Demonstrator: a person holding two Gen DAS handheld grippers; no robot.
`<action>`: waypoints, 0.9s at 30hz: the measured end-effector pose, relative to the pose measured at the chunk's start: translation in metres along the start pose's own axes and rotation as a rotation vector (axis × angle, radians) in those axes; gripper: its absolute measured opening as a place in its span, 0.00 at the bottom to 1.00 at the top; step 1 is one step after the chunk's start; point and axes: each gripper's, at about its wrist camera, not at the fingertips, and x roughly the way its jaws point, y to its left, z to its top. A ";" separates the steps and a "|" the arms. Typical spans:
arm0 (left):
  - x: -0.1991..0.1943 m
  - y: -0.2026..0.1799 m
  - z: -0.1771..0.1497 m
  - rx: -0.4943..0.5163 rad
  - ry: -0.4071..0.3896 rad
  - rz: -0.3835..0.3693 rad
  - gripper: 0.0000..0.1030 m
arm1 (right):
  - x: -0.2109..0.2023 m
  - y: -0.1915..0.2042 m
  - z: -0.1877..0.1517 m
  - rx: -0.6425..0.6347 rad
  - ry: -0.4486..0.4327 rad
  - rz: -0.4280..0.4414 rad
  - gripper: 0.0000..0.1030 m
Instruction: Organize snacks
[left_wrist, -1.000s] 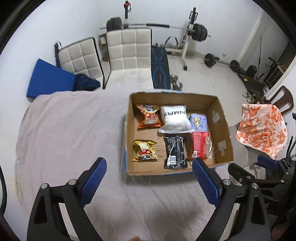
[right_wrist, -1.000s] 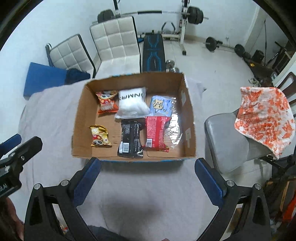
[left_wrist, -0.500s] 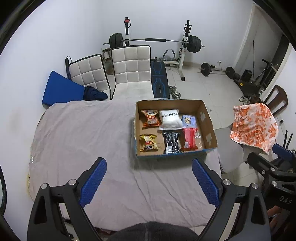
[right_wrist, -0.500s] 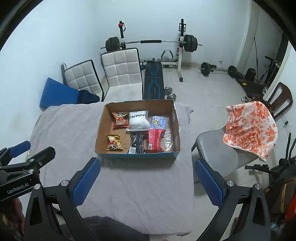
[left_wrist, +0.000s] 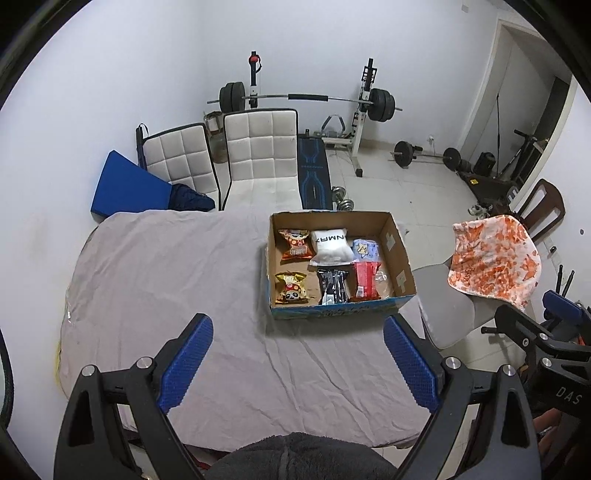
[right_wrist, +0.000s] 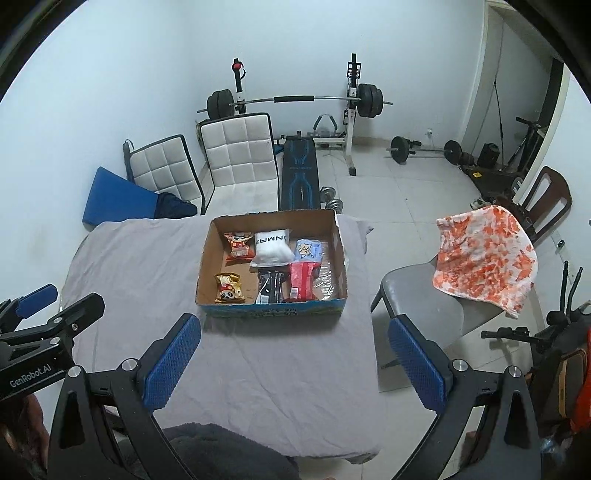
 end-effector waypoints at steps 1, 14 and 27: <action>-0.001 0.001 0.000 -0.001 -0.004 -0.001 0.92 | -0.002 0.000 0.000 0.001 -0.003 -0.002 1.00; -0.009 0.006 -0.004 -0.010 -0.012 -0.006 0.92 | -0.010 0.008 0.002 0.015 -0.014 -0.002 1.00; -0.013 0.013 -0.006 -0.014 -0.014 -0.016 0.92 | -0.008 0.013 0.000 0.020 -0.018 0.003 1.00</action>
